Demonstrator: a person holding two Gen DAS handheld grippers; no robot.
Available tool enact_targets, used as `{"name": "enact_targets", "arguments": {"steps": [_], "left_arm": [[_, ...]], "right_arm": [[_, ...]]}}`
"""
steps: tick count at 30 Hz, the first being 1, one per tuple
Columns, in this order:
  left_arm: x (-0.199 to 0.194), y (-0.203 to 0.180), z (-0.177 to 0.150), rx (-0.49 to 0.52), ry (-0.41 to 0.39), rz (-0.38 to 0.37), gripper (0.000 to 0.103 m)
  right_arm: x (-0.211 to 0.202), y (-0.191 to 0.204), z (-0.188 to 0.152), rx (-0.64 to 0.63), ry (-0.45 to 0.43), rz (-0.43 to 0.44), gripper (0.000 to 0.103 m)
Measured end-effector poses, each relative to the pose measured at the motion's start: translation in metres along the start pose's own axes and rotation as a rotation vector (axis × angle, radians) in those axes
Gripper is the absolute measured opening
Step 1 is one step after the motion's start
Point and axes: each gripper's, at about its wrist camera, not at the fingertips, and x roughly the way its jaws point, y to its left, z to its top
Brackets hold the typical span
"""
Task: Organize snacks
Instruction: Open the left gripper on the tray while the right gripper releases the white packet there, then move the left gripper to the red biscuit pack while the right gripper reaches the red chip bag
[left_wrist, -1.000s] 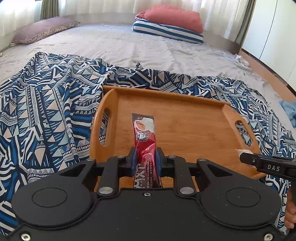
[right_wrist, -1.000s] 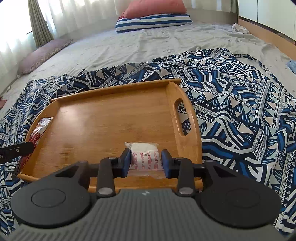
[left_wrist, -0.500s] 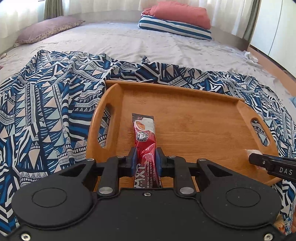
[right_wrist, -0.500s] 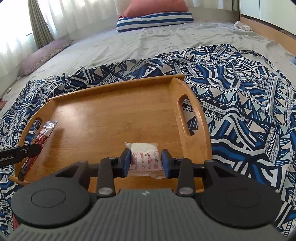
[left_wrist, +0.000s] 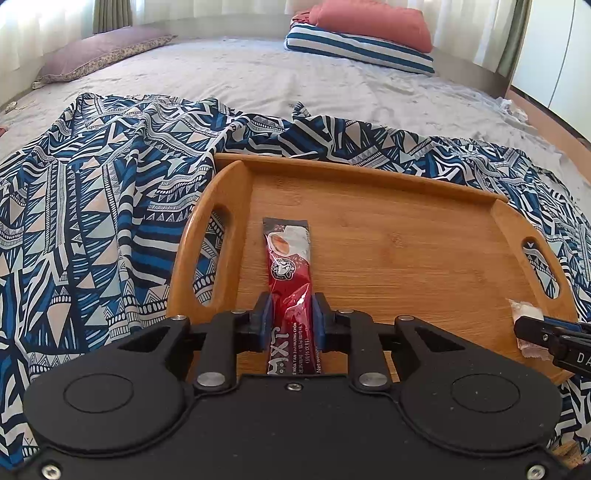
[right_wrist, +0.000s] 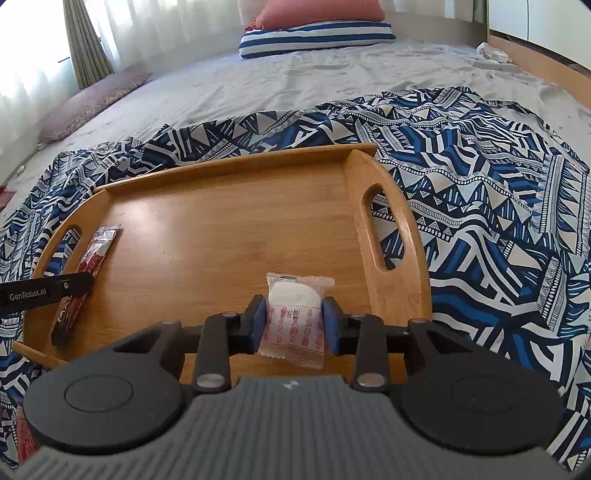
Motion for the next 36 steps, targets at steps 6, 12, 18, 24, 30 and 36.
{"name": "enact_targets", "arguments": {"steps": [6, 12, 18, 24, 30, 36], "left_arm": [[-0.013, 0.0, 0.0, 0.025, -0.032, -0.018, 0.056], [-0.042, 0.002, -0.002, 0.048, -0.074, -0.086, 0.085], [-0.076, 0.008, -0.014, 0.058, -0.11, -0.108, 0.092], [-0.106, 0.017, -0.035, 0.066, -0.154, -0.127, 0.097], [-0.132, 0.021, -0.06, 0.109, -0.198, -0.123, 0.1], [-0.148, 0.026, -0.083, 0.115, -0.211, -0.118, 0.1]], "right_arm": [[-0.003, -0.002, 0.0, 0.022, -0.003, 0.004, 0.048], [-0.017, -0.005, 0.001, 0.041, -0.02, 0.029, 0.065], [-0.039, -0.004, -0.005, 0.039, -0.044, 0.059, 0.078], [-0.066, -0.007, -0.021, 0.045, -0.082, 0.095, 0.09], [-0.087, -0.008, -0.04, 0.053, -0.109, 0.108, 0.1], [-0.105, -0.003, -0.06, 0.012, -0.136, 0.084, 0.103]]}}
